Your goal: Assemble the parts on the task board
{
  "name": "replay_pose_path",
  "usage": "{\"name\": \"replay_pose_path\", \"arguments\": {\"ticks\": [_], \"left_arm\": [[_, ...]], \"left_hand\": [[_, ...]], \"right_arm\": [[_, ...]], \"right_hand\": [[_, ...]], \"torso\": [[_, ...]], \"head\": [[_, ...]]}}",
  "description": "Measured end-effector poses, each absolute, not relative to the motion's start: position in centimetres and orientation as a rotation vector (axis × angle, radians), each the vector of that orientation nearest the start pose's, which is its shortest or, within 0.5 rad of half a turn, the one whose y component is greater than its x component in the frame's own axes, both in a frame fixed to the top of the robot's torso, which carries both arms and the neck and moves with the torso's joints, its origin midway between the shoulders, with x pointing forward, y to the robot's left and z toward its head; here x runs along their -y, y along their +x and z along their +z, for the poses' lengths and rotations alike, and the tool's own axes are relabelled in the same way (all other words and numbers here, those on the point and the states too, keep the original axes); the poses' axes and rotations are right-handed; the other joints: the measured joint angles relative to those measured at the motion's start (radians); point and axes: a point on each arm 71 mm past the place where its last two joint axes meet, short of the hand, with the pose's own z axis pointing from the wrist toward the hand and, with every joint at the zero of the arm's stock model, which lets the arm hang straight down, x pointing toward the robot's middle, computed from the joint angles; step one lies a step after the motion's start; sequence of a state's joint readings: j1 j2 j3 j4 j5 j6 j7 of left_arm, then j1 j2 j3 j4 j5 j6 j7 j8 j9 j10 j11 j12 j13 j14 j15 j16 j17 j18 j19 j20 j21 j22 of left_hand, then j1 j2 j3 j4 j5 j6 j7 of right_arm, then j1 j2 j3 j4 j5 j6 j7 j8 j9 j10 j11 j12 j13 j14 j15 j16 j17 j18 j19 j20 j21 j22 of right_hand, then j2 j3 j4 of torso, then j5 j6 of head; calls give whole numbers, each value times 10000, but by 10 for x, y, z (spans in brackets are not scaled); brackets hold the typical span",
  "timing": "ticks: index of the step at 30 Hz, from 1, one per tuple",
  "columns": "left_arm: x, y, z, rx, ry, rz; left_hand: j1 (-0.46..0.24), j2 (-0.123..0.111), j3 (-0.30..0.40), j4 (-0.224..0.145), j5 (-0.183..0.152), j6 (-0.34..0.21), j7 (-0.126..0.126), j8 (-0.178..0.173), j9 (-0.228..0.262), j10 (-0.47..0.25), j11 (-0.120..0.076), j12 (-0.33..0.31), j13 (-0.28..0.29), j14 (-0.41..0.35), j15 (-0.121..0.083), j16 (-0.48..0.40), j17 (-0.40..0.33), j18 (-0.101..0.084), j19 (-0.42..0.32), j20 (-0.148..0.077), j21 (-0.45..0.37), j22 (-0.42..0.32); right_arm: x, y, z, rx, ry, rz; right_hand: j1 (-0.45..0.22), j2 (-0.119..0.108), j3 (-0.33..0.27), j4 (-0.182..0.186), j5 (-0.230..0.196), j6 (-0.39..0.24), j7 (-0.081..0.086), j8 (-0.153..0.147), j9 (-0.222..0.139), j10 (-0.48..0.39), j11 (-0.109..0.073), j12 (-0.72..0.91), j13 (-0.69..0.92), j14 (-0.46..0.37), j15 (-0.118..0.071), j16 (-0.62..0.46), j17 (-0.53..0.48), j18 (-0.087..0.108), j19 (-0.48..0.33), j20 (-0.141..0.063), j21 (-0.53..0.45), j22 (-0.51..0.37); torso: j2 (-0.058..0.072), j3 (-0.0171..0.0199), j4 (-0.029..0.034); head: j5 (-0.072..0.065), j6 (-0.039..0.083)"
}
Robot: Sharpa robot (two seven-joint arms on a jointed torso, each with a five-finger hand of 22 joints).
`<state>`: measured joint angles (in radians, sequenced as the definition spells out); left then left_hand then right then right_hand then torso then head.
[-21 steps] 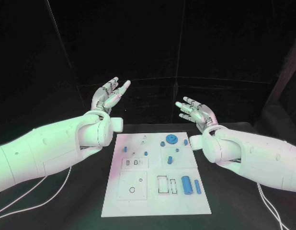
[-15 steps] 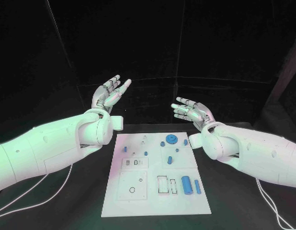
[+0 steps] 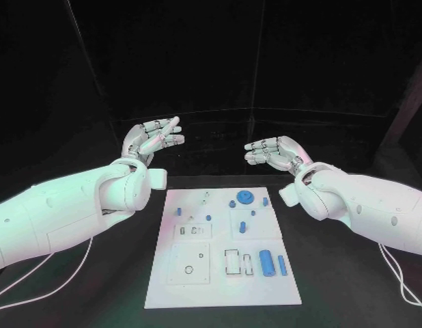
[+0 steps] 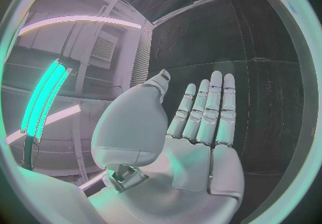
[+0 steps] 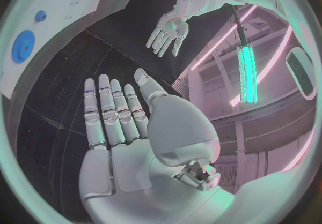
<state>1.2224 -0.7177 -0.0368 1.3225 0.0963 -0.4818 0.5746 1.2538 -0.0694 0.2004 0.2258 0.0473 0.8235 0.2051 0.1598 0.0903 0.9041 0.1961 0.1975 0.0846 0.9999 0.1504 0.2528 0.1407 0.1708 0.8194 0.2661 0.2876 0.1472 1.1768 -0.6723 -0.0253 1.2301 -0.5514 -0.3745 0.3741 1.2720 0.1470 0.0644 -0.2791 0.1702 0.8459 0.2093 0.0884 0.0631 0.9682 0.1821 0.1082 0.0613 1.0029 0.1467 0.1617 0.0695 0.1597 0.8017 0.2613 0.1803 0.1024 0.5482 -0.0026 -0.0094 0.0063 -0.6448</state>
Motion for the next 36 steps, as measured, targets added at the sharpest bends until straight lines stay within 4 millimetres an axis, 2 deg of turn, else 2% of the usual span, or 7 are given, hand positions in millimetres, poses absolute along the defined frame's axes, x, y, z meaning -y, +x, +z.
{"name": "replay_pose_path", "arguments": {"ticks": [3,10,18,21,23,29,36], "left_arm": [[-224,527,-168,-11139,-11267,-14311],[-221,510,-161,-11452,-11050,-14919],[-216,489,-154,-11849,-10773,-15616],[-213,483,-152,-11980,-10698,-15834],[-211,480,-151,-12056,-10667,-15947],[-205,476,-150,-12249,-10613,-16220],[-202,474,-150,-12385,-10602,-16382]], "left_hand": [[65,65,-53,-221,0,487,126,110,0,641,-203,140,0,783,-245,267,209,0,639,-236,242,70],[159,157,-143,-567,0,1169,-3,186,-73,1539,-520,161,-26,2077,-670,754,748,-2,1694,-655,641,196],[160,156,-166,-702,-1,1238,2,57,-159,1645,-552,-25,-98,2261,-749,802,1009,-2,1903,-761,665,212],[160,156,-209,-745,-1,1238,2,57,-175,1645,-552,-61,-106,2261,-749,802,1040,-3,1903,-761,665,213],[160,156,-208,-744,-1,1238,2,20,-178,1645,-552,-101,-112,2261,-749,802,1052,-2,1903,-761,665,212],[123,192,-181,-771,-1,1238,2,-6,-187,1644,-552,-138,-125,2260,-750,802,1092,-4,1903,-761,665,211],[123,193,-209,-798,-1,1238,2,-77,-204,1644,-551,-195,-138,2260,-750,802,1142,-4,1932,-789,665,211]], "right_arm": [[201,536,-187,-14686,4637,12022],[199,543,-170,-14996,2537,10992],[184,544,-163,-15901,354,9235],[178,543,-164,-16165,-430,8423],[174,543,-165,-16277,-939,7905],[165,542,-167,-16423,-2177,6655],[156,542,-170,-16581,-3049,5856]], "right_hand": [[141,-144,222,-32,0,539,108,7,16,583,-155,0,1,724,-208,98,66,120,507,-179,275,91],[425,-428,535,-87,0,1389,-117,7,28,1622,-514,-49,32,2714,-792,726,459,119,1959,-812,1318,539],[311,-778,564,-74,117,1974,-451,-44,27,2632,-899,-50,110,4385,-1334,2445,1525,118,3213,-1497,2875,1364],[52,-1118,708,-54,414,2304,-619,-173,26,3123,-1125,-127,194,4645,-1560,4568,2880,116,3781,-1851,4211,2135],[15,-1155,709,-55,424,2320,-635,-173,26,3145,-1127,-209,195,4661,-1576,4990,3198,115,3815,-1885,4453,2276],[-142,-1312,819,-55,424,2114,-596,-226,26,2566,-1082,-359,112,4660,-1576,7489,5893,116,3907,-1862,5028,2618],[-157,-1401,966,-35,424,1571,-595,-226,20,1752,-937,-406,46,4621,-1536,8725,7134,116,3815,-1770,5518,2939]], "torso": [[83,-12,-1],[319,-47,51],[707,-122,149],[858,-149,186],[937,-161,214],[1160,-192,310],[1334,-216,378]], "head": [[-34,12],[-100,80],[-231,133],[-260,138],[-278,144],[-360,184],[-403,205]]}}
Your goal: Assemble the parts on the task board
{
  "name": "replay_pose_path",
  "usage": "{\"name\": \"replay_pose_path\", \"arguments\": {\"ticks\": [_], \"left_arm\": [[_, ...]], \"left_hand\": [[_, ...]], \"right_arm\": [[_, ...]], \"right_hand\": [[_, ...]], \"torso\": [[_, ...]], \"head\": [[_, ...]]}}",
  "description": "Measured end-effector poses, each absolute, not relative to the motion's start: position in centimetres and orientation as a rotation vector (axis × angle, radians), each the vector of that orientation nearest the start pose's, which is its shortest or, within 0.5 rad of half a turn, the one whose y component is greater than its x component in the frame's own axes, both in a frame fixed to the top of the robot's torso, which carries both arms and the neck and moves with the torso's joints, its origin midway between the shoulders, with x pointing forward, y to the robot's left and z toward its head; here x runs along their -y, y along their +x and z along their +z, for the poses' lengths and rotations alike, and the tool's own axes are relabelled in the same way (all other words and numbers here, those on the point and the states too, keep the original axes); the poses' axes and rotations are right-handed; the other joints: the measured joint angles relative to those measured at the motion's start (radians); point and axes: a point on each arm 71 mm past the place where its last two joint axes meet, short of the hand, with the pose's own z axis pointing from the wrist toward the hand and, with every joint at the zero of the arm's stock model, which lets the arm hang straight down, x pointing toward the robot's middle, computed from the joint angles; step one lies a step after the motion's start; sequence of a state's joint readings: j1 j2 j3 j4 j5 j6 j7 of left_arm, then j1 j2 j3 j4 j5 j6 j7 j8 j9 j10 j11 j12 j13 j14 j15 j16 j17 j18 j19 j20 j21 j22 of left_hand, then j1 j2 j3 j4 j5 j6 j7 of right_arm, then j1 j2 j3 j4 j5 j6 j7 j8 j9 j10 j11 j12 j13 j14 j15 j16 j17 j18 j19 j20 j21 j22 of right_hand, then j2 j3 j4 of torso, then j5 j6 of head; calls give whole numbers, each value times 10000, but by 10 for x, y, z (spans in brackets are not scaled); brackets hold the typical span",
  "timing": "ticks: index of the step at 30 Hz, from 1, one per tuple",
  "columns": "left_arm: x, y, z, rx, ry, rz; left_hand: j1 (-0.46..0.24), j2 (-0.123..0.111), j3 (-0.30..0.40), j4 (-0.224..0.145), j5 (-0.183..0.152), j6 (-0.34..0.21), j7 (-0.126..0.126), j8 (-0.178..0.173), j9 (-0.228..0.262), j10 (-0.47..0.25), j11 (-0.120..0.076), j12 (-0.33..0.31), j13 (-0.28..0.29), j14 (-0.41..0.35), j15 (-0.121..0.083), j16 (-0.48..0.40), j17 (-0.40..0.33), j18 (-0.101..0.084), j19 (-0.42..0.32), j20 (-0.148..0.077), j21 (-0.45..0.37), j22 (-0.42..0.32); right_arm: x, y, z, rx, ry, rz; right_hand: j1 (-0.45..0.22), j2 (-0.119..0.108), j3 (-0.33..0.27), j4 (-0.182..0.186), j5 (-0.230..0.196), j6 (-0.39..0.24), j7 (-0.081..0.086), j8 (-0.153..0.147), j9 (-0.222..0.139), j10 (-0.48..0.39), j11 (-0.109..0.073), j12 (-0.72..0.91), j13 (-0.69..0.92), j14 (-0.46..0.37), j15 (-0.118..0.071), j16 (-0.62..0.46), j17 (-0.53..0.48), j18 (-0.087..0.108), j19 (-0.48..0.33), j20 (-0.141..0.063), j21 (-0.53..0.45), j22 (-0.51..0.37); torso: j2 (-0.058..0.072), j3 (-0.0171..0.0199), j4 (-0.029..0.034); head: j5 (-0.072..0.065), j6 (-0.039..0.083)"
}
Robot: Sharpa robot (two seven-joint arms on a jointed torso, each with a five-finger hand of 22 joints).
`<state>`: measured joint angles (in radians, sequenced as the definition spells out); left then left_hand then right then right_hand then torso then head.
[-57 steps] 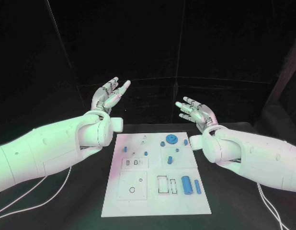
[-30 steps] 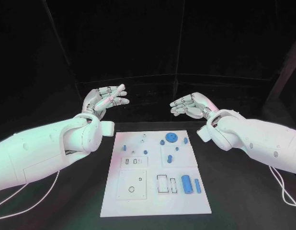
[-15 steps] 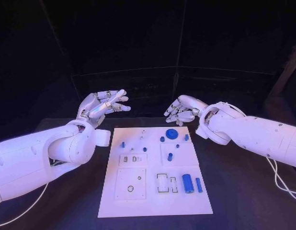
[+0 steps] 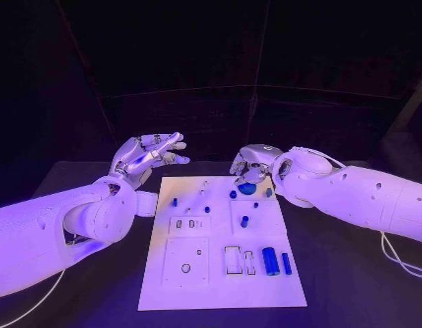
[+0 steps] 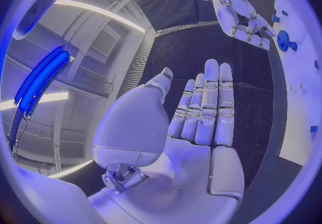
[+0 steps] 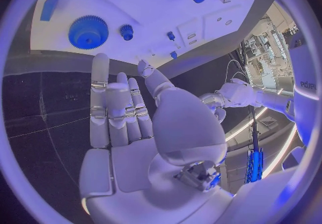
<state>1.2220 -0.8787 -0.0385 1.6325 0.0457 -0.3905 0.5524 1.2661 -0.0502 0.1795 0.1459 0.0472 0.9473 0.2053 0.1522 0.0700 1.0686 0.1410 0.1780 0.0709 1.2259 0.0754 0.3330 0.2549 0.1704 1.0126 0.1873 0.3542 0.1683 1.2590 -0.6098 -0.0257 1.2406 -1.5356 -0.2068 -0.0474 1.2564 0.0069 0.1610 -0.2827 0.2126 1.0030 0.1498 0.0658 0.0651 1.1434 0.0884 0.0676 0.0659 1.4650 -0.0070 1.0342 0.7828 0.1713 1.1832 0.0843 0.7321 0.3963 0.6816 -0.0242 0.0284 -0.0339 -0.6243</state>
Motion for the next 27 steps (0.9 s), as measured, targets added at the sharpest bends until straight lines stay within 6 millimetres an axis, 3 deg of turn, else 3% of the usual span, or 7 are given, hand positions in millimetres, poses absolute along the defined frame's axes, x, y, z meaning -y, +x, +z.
{"name": "replay_pose_path", "arguments": {"ticks": [12,27], "left_arm": [[-198,472,-150,-12563,-10605,-16573],[-197,472,-150,-12654,-10645,-16655]], "left_hand": [[-44,44,-27,-27,0,0,0,-56,-24,0,0,-116,-12,36,36,0,85,-4,35,35,0,-11],[-44,44,-26,-26,-1,-1,0,-53,-23,-1,0,-116,-10,36,36,0,95,-5,35,36,0,-10]], "right_arm": [[146,546,-175,-16967,-3816,5181],[143,547,-183,-17541,-4220,4863]], "right_hand": [[1,-1,177,16,0,0,0,0,0,-199,43,48,1,36,35,1455,1656,0,-109,35,574,355],[1,-1,294,10,0,-31,-32,1,0,-270,44,90,-6,-1,71,1965,2298,-1,-143,69,803,502]], "torso": [[221,17,79],[360,44,117]], "head": [[-44,-43],[-32,-70]]}}
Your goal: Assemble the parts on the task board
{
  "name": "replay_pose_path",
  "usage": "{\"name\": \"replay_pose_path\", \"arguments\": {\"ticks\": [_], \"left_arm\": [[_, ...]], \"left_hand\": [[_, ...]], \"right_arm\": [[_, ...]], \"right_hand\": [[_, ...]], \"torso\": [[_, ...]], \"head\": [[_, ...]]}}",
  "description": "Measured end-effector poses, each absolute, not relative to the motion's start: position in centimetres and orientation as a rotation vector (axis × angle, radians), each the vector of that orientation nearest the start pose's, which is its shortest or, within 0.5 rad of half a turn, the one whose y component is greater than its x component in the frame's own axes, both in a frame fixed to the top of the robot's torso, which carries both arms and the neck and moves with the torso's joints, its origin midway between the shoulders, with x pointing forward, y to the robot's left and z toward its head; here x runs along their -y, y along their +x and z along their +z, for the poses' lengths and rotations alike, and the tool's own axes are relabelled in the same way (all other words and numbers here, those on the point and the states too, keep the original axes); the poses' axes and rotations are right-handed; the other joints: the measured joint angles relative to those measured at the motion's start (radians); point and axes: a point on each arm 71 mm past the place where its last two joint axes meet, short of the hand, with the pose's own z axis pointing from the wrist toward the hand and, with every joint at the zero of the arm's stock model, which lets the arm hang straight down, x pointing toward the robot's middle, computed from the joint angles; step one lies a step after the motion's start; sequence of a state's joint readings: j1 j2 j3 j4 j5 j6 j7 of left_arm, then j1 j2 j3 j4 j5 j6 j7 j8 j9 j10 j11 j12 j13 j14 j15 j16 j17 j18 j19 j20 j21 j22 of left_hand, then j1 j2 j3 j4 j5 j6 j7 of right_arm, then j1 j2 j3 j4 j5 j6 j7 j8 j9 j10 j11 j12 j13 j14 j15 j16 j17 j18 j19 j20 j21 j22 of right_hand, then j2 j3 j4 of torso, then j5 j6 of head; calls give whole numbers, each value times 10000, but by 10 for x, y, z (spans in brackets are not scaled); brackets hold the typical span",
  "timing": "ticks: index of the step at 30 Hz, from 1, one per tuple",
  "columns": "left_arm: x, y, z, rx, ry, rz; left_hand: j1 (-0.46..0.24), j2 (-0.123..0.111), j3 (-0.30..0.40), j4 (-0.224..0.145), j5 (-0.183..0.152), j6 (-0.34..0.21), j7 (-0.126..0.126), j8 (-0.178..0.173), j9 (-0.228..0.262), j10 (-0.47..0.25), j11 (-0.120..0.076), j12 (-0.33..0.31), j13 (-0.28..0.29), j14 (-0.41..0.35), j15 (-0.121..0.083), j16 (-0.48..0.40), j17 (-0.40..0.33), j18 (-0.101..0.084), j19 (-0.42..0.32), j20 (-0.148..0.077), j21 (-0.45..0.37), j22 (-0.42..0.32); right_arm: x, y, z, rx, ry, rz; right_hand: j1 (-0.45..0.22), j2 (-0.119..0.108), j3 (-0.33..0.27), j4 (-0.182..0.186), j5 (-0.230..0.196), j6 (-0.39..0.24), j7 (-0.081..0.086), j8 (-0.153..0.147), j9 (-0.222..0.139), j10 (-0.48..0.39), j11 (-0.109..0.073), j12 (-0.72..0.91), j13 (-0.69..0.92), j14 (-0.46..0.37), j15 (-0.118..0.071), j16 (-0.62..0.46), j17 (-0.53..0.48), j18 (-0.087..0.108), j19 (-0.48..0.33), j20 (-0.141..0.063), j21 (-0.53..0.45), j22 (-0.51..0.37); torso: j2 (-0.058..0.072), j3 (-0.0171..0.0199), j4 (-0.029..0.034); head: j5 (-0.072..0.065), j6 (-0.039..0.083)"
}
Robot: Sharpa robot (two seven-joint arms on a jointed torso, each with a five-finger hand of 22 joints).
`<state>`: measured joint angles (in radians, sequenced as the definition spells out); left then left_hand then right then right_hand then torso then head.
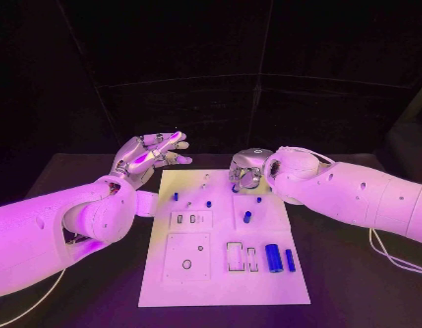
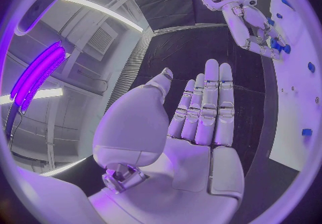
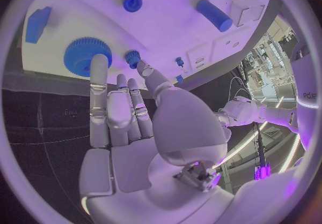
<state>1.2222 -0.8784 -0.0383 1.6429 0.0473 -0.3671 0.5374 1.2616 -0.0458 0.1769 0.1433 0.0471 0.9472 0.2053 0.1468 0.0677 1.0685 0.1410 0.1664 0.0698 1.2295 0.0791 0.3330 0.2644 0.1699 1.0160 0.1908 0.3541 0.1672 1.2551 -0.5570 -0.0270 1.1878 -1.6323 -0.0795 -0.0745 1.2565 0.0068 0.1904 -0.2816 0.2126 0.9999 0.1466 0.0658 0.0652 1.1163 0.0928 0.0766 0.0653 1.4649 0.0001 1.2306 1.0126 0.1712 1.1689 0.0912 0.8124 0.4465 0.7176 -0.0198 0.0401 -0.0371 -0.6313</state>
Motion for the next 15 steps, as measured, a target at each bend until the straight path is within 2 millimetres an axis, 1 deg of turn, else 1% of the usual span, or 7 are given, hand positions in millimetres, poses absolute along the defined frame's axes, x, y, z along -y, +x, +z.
{"name": "replay_pose_path", "arguments": {"ticks": [5,7,11,12,15], "left_arm": [[-198,472,-150,-12656,-10660,-16635],[-198,472,-150,-12658,-10666,-16628],[-199,472,-150,-12666,-10674,-16620],[-199,472,-150,-12668,-10677,-16618],[-199,472,-150,-12672,-10683,-16613]], "left_hand": [[-37,37,0,0,0,0,0,3,1,0,0,0,0,0,0,0,10,0,0,0,0,0],[-37,37,0,0,0,0,0,3,1,0,0,0,0,0,0,0,9,-1,0,0,0,0],[-37,37,0,0,0,0,0,3,1,0,0,0,1,0,0,0,9,-1,0,0,0,0],[-37,37,0,0,0,0,0,3,1,0,0,0,1,0,0,0,9,0,0,0,0,0],[-37,37,0,0,0,0,0,3,1,0,0,0,1,0,0,0,9,0,0,0,0,0]], "right_arm": [[145,547,-185,-17705,-4291,4796],[145,547,-186,-17778,-4315,4780],[145,547,-188,-17897,-4366,4753],[145,547,-188,-17919,-4377,4747],[145,546,-188,-17959,-4400,4745]], "right_hand": [[0,0,47,4,0,0,0,0,0,0,0,45,1,0,0,208,217,0,0,0,121,54],[0,0,87,8,0,0,0,0,4,0,0,45,1,0,0,252,277,-1,-36,36,127,76],[0,0,119,2,0,0,0,0,14,3,-3,90,1,0,0,352,392,-1,-75,-3,191,110],[0,0,196,1,0,35,35,0,14,43,-36,90,1,0,0,418,459,-1,-75,-3,241,134],[21,21,280,-4,0,100,68,0,27,95,-17,128,1,0,0,520,581,-1,-74,-3,316,172]], "torso": [[35,4,12],[40,5,14],[50,10,16],[51,10,16],[56,12,16]], "head": [[-2,-32],[-2,-39],[-2,-60],[-2,-66],[-9,-76]]}}
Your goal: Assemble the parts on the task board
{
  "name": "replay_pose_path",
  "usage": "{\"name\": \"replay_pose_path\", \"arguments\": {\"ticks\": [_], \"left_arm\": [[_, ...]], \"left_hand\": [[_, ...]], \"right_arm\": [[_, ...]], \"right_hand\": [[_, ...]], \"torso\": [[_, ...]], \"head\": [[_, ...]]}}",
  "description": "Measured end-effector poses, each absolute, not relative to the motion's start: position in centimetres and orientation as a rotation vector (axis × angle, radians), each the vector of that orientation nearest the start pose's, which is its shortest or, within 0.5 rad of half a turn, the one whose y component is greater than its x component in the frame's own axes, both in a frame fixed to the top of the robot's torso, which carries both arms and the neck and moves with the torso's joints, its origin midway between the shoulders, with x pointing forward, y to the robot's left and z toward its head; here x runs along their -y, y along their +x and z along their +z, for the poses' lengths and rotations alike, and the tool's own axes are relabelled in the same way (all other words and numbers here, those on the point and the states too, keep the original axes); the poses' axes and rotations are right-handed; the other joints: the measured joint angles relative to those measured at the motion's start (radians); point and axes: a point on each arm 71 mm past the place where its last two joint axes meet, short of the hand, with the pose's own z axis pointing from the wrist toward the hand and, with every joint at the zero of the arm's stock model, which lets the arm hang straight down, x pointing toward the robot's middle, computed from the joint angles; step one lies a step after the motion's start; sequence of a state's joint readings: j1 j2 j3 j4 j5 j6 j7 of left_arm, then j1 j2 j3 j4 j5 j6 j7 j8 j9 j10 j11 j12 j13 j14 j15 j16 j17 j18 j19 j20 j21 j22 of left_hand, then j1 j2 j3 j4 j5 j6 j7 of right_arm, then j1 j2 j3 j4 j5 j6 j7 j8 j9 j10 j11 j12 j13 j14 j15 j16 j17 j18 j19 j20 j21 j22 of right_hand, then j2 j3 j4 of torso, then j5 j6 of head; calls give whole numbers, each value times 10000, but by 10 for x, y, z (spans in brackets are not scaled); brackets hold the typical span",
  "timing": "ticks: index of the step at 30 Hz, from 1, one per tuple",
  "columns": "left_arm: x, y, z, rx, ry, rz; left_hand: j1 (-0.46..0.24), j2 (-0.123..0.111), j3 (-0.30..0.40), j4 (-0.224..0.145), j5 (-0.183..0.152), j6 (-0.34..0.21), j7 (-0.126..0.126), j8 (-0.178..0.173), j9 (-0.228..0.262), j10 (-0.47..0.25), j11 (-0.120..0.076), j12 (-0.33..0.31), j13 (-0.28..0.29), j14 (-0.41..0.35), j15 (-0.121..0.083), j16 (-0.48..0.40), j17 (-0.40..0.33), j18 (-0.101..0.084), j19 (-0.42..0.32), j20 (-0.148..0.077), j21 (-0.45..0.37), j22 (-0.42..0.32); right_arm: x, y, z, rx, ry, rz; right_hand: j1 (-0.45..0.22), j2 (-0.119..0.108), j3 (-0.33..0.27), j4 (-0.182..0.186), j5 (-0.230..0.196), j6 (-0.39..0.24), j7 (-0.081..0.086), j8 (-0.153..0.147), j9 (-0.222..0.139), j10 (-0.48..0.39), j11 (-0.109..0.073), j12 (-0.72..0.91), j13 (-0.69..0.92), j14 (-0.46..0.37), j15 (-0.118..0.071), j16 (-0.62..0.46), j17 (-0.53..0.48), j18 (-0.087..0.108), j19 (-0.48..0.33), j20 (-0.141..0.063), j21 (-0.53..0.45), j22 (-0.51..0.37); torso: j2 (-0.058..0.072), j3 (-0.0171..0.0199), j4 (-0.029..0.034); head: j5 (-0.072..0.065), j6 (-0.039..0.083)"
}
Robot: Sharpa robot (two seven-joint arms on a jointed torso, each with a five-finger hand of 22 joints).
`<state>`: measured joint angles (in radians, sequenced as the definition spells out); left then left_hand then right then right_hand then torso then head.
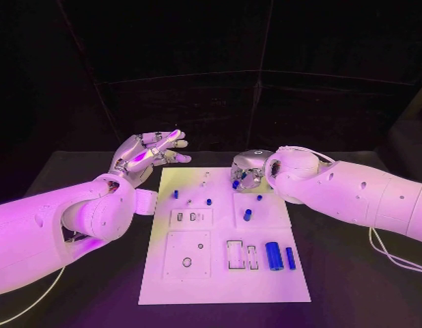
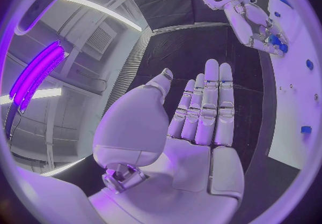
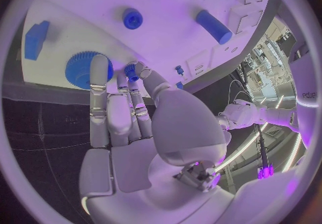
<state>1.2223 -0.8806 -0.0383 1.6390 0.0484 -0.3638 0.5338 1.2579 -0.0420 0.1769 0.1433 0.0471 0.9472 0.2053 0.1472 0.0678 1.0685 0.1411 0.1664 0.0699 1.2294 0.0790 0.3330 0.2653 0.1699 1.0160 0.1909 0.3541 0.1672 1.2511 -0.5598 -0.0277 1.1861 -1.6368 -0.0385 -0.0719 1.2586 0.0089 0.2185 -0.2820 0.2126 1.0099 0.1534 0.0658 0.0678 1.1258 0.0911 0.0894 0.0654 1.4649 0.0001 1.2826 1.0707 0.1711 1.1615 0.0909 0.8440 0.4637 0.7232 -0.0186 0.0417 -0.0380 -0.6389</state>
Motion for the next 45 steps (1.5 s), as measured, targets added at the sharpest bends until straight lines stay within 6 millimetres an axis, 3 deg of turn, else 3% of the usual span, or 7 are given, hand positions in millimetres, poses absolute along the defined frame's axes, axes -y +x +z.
{"name": "replay_pose_path", "arguments": {"ticks": [8,12,17,29,31,38,45], "left_arm": [[-200,473,-151,-12690,-10707,-16591],[-200,473,-151,-12707,-10718,-16586],[-200,474,-151,-12719,-10737,-16571],[-201,474,-152,-12742,-10789,-16536],[-201,475,-152,-12746,-10795,-16532],[-200,476,-152,-12773,-10808,-16553],[-198,477,-153,-12794,-10813,-16576]], "left_hand": [[0,0,0,0,0,0,0,-37,-5,0,0,-43,1,0,0,0,35,0,0,0,0,0],[-41,40,0,0,0,0,0,-37,-9,0,0,-42,1,-1,0,0,46,-1,23,-23,0,-8],[-40,40,0,0,0,36,36,-37,-9,0,0,-42,1,0,0,0,73,-2,32,-32,0,-8],[-40,40,0,0,0,37,37,-42,-7,0,0,-48,2,-1,0,0,73,-3,32,-31,0,-7],[-39,123,0,0,0,37,37,-79,-7,0,0,-89,2,-1,0,0,93,-3,32,-32,0,-7],[-39,123,0,0,0,37,37,-79,-7,0,0,-88,2,-1,0,0,93,-3,32,-31,0,-7],[-39,123,0,0,0,37,37,-79,-6,0,0,-88,2,0,0,0,93,-3,32,-31,0,-11]], "right_arm": [[144,546,-189,-17982,-4469,4811],[143,546,-188,-17882,-4463,4900],[142,545,-185,-17426,-4321,5178],[128,546,-174,-16144,-3756,5842],[124,548,-174,-16008,-3673,5892],[107,556,-173,-15721,-3454,5980],[95,562,-175,-15667,-3370,5970]], "right_hand": [[99,236,452,-8,-136,343,-27,66,14,350,-59,79,0,0,0,282,319,-1,-43,32,252,143],[98,452,823,11,-480,706,-63,196,26,729,-135,200,3,22,-65,509,593,0,-78,-4,446,249],[150,525,1220,10,-788,1027,-127,299,28,1027,-241,254,40,20,-95,650,795,0,-146,-72,614,352],[176,551,1509,-70,-832,1089,-132,336,29,1105,-248,224,36,20,-94,750,874,-1,-238,-49,790,470],[175,548,1525,-85,-803,1088,-133,267,30,1083,-227,209,38,20,-94,755,884,0,-251,-35,824,473],[27,398,1745,79,-779,1078,-129,228,29,1067,-211,167,25,20,-94,807,933,-1,-323,-37,883,506],[16,386,1789,112,-774,1041,-99,196,27,1032,-175,130,22,19,-94,815,944,-1,-323,-37,882,517]], "torso": [[11,2,5],[17,1,6],[18,0,6],[20,-9,8],[26,-9,17],[47,-9,31],[64,-5,44]], "head": [[-12,-41],[-9,-58],[4,-59],[57,34],[67,56],[94,65],[120,46]]}}
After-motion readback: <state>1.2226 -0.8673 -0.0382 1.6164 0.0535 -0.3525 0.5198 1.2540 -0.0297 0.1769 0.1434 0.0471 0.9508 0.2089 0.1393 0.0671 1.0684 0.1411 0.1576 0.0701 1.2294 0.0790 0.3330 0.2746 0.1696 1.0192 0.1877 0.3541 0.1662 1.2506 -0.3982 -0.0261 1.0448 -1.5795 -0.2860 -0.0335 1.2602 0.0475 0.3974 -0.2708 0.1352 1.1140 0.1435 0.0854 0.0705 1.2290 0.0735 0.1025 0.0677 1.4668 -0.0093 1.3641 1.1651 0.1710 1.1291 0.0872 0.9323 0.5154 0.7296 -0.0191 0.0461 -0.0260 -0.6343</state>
